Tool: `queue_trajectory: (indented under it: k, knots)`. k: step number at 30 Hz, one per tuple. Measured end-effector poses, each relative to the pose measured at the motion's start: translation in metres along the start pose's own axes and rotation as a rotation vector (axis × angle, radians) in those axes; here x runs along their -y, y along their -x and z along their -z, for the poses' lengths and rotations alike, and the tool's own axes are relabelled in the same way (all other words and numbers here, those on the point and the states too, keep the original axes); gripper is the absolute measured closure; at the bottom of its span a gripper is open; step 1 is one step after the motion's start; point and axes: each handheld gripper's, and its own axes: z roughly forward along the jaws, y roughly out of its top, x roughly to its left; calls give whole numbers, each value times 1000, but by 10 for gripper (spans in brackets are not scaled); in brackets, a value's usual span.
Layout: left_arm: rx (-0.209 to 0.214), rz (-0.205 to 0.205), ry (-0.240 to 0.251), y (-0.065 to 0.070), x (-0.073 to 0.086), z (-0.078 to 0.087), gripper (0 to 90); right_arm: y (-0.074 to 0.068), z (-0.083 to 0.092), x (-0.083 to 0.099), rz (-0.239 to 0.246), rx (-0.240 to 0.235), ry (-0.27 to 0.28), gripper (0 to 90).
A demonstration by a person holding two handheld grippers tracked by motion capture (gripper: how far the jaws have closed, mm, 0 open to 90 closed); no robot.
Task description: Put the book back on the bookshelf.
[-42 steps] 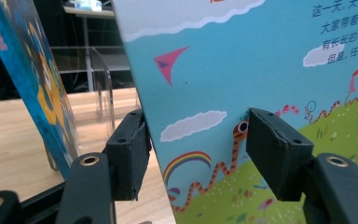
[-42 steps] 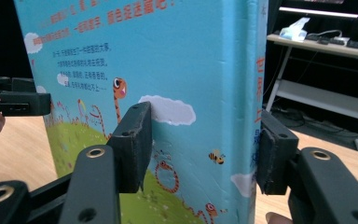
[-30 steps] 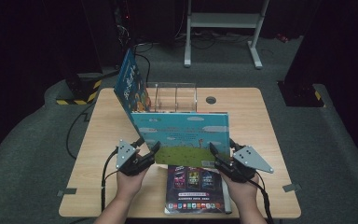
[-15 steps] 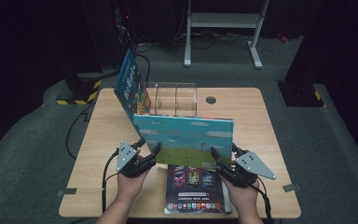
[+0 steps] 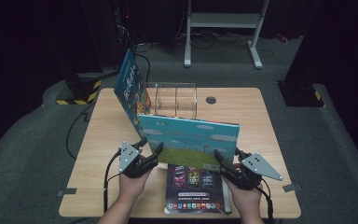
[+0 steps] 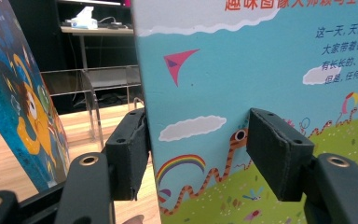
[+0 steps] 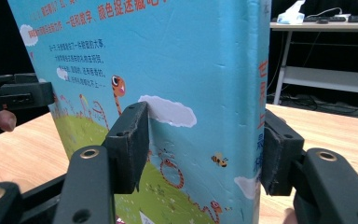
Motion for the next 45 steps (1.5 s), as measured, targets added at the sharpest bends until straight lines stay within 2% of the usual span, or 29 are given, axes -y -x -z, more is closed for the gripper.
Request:
queue_trajectory:
  k: [5,13,17,23,29,30,34,40,45]
  knots:
    - [6,-3,-4,0,0,2,397,0,2,1,-5,-7,0,430]
    - [-1,4,-16,5,-3,6,390,2,5,2,-41,-36,-14,428]
    - [7,11,-26,4,-5,6,389,0,7,5,-20,-27,3,433]
    - [11,17,-24,5,-7,4,380,-1,10,7,-15,-20,2,445]
    - [16,12,-15,4,-7,1,374,0,13,10,-1,-24,-3,487]
    - [6,12,-16,4,-7,0,374,0,14,10,6,-26,-4,496]
    - [4,19,-12,3,-7,-4,385,-2,18,13,22,-33,-7,559]
    - [16,36,-2,0,-9,-11,404,0,26,17,24,-73,-1,623]
    - [18,46,0,-1,-9,-15,418,1,32,19,45,-106,-10,673]
